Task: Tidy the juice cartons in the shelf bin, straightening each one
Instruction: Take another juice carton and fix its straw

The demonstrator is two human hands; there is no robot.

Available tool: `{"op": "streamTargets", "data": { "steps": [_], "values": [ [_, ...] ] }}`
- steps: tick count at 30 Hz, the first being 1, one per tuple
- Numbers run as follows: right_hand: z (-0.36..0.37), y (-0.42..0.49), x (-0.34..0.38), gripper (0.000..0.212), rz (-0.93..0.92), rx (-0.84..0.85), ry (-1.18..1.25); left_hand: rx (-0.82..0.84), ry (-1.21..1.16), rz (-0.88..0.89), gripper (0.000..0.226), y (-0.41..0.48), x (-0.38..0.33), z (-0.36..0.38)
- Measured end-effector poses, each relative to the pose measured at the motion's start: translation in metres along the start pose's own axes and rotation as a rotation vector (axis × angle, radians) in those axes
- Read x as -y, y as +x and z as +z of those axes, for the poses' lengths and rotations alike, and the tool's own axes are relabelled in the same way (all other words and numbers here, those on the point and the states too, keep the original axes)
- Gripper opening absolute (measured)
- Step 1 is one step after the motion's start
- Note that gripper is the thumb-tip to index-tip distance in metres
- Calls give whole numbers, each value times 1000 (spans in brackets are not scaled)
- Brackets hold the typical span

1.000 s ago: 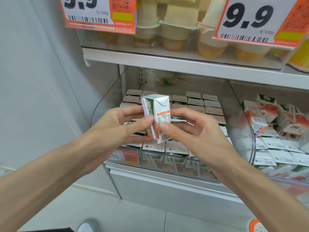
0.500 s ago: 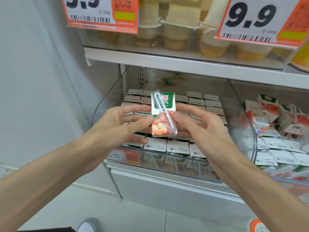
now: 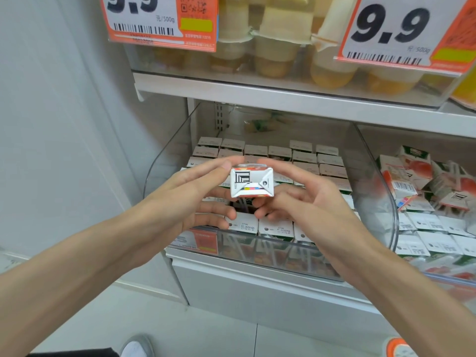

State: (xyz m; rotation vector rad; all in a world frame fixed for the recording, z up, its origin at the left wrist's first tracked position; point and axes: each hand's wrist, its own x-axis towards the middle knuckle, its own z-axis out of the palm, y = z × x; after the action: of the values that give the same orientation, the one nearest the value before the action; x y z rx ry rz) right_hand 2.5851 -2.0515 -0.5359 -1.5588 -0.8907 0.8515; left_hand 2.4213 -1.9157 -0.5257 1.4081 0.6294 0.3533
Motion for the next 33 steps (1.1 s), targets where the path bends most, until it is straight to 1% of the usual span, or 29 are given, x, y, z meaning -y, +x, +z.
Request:
{"op": "streamTargets", "data": {
  "steps": [3,9,11,13,14,15,17,18,19,20,22,24,27,30,33],
  "values": [
    [1,-1,-2,51,-21,15,-11,-22,8,-14,30,2,0,1],
    [1,0,-2,53,-35,16,-54,-30,72,-7,30,0,-1,1],
    [1,1,1,53,-15,15,-1,-45,89,12,37,1,0,-1],
    [1,2,3,44,-26,8,55,-55,109,34,52,2,2,-2],
    [1,1,3,36,-53,1,23,-53,134,51,56,2,2,-3],
    [1,0,3,35,-69,-2,-19,-55,165,68,56,1,3,-3],
    [-1,0,-1,57,-67,9,-39,-60,223,105,49,0,3,-4],
    [-2,1,-3,62,-70,20,-36,-60,241,126,45,0,3,-4],
    [-1,2,-5,59,-85,30,-29,-62,257,149,43,0,3,-5],
    [0,3,-7,52,-114,33,-38,-67,273,181,42,0,3,-5],
    [0,4,-9,42,-183,5,-67,-74,311,265,42,0,4,-4],
    [-1,5,-10,42,-253,-29,-104,-76,354,348,41,1,6,-3],
    [-1,4,-11,43,-326,-45,-124,-97,379,423,38,3,9,-4],
    [-2,5,-12,43,-374,-53,-166,-110,357,447,35,4,8,-5],
    [-2,5,-12,42,-381,-58,-184,-108,366,448,35,4,9,-6]
  ]
}}
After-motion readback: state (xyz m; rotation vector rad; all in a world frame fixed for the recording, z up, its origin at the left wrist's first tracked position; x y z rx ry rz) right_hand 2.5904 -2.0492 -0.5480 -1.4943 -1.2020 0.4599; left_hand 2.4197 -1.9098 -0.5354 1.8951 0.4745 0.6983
